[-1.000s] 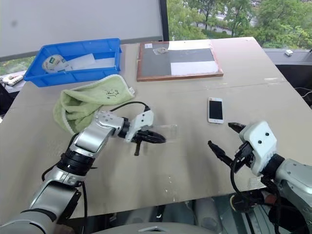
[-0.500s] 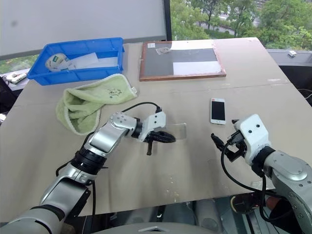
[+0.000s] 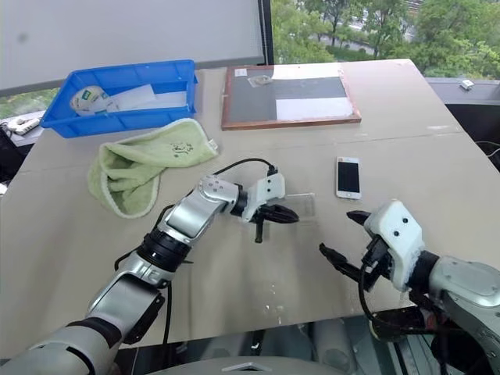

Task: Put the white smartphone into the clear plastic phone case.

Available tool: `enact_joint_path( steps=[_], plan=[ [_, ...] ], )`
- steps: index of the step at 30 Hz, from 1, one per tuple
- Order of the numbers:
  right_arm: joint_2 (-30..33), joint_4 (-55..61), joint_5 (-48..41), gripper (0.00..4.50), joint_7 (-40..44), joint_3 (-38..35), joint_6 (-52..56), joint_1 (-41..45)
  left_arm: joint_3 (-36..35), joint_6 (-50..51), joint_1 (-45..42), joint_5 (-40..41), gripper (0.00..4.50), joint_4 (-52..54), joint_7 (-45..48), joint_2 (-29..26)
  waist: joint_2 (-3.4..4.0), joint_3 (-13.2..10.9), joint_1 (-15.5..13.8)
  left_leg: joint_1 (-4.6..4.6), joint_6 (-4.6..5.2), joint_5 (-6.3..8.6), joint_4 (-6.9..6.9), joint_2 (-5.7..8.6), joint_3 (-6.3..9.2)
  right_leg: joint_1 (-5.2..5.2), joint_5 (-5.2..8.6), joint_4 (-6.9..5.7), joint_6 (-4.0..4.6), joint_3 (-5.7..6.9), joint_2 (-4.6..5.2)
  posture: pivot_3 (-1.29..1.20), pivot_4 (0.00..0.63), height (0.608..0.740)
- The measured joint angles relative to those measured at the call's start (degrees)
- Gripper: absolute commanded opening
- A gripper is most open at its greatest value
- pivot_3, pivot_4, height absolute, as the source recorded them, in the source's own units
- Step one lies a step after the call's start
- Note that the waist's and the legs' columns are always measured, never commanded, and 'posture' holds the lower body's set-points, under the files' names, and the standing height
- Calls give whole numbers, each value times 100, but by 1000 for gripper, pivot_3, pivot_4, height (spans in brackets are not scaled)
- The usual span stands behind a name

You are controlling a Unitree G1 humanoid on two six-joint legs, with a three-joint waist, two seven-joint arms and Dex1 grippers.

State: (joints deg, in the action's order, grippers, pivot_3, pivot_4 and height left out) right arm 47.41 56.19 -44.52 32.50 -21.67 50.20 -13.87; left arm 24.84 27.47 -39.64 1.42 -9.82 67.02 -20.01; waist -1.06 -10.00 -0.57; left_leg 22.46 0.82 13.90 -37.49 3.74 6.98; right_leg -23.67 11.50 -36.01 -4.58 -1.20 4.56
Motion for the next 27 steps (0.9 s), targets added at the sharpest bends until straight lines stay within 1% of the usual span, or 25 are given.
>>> enact_joint_path(
  steps=[4,7,8,9,12,13,15,20,23,25,27],
  plan=[
    [196,-91,-15,4500,499,-423,-268,-263,0,4,-4,-2,39,-54,-15,-4,0,0,-5,-1,0,0,0,-2,0,0,1,-1,-1,0,-2,0,150,740],
    [229,-227,20,4500,671,-628,-409,-354,-11,45,-3,5,756,-102,-87,-13,0,0,-7,0,0,0,0,-2,-2,0,0,-1,0,-1,-1,0,150,740],
    [222,-277,38,4500,633,-610,-422,-289,-42,68,-1,56,1167,-99,-98,-10,0,0,-7,-1,0,0,0,-2,-2,0,-1,-1,1,-1,-1,0,150,740],
    [206,-319,51,4500,558,-578,-420,-197,-86,85,4,107,1708,-89,-107,-4,-1,0,-1,-1,0,0,0,-2,-2,-1,-3,-1,4,-2,0,0,150,740],
    [81,-568,204,4500,-7,-199,-228,305,-427,211,100,429,3123,178,-149,-14,-1,0,7,-2,-1,0,1,-5,-1,-1,-6,-1,9,-2,0,0,150,740],
    [-2,-657,264,4500,-167,-99,-153,399,-544,233,153,567,3529,319,-133,-33,-1,-1,10,0,-1,0,0,-7,0,-2,-9,-1,15,-2,-1,0,150,740],
    [-377,-1053,406,4500,-741,258,105,894,-988,532,403,1067,4421,871,-80,-205,0,-1,49,1,-2,0,4,-8,7,-8,-13,-1,22,-7,0,0,150,740],
    [-845,-1717,975,4500,-1572,991,282,1814,-2021,1122,880,2076,4470,2074,-24,-924,10,-5,114,3,-2,0,8,-4,13,-15,-14,-1,24,-15,3,0,150,740],
    [-1073,-2273,1377,4500,-1900,1336,311,2299,-2490,1414,1102,2564,4470,2547,-121,-1174,9,-5,123,2,-2,-1,8,-1,8,-14,-14,0,24,-15,2,0,150,740],
    [-1306,-2764,1633,4500,-2046,1549,304,2610,-2794,1669,1201,2884,4470,2788,-258,-1349,9,-6,123,1,-3,-1,8,-1,3,-13,-15,-2,25,-12,0,0,150,740],
    [-1774,-3463,1873,4500,-2239,1767,289,3112,-3126,1867,1355,3177,4470,3043,-463,-1496,11,-7,151,-2,-3,-1,9,-3,-3,-14,-16,-3,27,-15,-4,0,150,740]
  ],
)
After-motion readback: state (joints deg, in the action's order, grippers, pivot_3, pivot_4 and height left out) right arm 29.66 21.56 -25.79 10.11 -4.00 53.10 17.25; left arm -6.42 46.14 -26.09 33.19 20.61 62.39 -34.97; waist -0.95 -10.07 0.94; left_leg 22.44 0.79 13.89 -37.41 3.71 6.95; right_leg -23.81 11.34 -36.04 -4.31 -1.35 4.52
